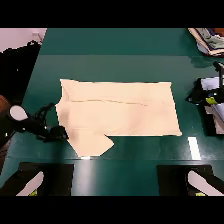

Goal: Fold the shirts.

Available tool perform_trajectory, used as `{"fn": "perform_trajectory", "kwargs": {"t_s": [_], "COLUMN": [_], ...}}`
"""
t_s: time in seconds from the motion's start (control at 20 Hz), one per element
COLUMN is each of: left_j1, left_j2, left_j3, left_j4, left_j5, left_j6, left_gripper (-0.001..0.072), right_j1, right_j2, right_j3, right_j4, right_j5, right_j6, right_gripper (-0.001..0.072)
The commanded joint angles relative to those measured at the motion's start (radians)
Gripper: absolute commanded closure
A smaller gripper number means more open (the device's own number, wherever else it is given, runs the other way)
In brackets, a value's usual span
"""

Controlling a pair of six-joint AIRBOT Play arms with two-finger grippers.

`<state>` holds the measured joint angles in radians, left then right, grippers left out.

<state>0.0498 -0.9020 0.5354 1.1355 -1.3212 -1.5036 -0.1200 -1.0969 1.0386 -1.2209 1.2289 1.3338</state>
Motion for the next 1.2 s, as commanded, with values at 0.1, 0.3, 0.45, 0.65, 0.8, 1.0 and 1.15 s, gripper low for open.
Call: {"fn": "perform_trajectory", "kwargs": {"t_s": [0.1,0.3,0.45,0.65,0.8,1.0,1.15], "left_j1": [0.001,-0.003,-0.080,-0.116,-0.116,-0.116,-0.116], "left_j2": [0.048,0.048,0.048,0.048,0.048,0.048,0.048], "left_j3": [-0.146,-0.182,-0.201,-0.189,-0.119,-0.016,0.005], "left_j4": [-0.180,-0.201,-0.201,-0.284,-0.282,-0.283,-0.283], "left_j5": [0.148,0.187,0.237,0.282,0.219,0.166,0.171], "left_j6": [0.023,0.023,0.018,0.019,0.038,0.058,0.064], "left_gripper": [0.0215,0.0215,0.0216,0.0607,0.0680,0.0679,0.0679], "right_j1": [-0.006,-0.006,-0.006,-0.007,-0.007,-0.075,-0.172], "right_j2": [0.026,0.026,0.026,0.026,0.026,0.026,0.026], "right_j3": [-0.011,-0.011,-0.011,-0.012,-0.013,-0.104,-0.257], "right_j4": [0.008,0.026,0.029,0.038,-0.049,-0.084,-0.038], "right_j5": [0.001,0.002,0.013,0.063,0.150,0.222,0.217], "right_j6": [0.001,0.001,0.001,0.000,0.001,0.005,0.005], "right_gripper": [0.0303,0.0303,0.0302,0.0303,0.0303,0.0302,0.0176]}}
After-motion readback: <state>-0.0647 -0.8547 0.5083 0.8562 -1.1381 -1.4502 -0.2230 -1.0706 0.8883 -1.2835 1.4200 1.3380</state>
